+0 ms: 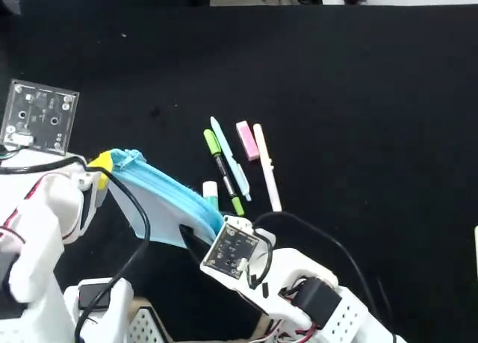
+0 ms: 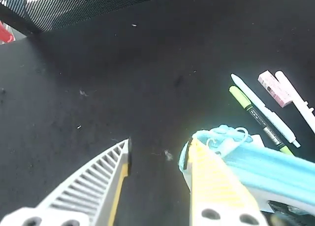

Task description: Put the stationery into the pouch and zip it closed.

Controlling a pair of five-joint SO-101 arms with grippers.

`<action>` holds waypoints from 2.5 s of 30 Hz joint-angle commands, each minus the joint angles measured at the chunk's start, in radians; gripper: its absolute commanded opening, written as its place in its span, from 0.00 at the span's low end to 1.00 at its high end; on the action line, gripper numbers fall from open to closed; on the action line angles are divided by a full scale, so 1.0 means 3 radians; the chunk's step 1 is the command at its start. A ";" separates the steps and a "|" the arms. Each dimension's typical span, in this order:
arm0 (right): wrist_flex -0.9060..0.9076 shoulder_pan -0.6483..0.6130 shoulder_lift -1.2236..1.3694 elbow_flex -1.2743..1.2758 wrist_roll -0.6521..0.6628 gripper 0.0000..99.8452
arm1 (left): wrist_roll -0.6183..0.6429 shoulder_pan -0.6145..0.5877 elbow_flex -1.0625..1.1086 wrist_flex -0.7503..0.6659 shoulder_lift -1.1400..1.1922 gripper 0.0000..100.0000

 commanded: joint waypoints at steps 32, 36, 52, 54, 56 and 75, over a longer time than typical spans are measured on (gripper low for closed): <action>-0.0174 0.0087 -0.0483 0.0197 -0.0015 0.01 | -0.0133 0.0238 -0.0120 0.0010 0.0465 0.20; -0.0169 0.0087 -0.0488 0.0176 -0.0015 0.01 | -0.0148 -0.0192 -0.0049 0.0010 0.0465 0.19; 0.0752 0.0107 -0.0448 -0.1670 -0.0281 0.11 | 0.0399 0.0468 0.0575 0.0010 0.0465 0.03; 0.0813 0.0123 -0.0350 -0.2069 -0.0307 0.11 | 0.0435 0.0473 0.0621 0.0010 0.0465 0.03; 0.0803 0.0271 -0.0100 -0.2396 -0.0307 0.11 | 0.0430 0.0473 0.0678 0.0010 0.0465 0.03; 0.0215 0.1340 0.1864 -0.2744 0.0031 0.11 | -0.0077 0.1440 0.1363 0.0010 -0.0235 0.03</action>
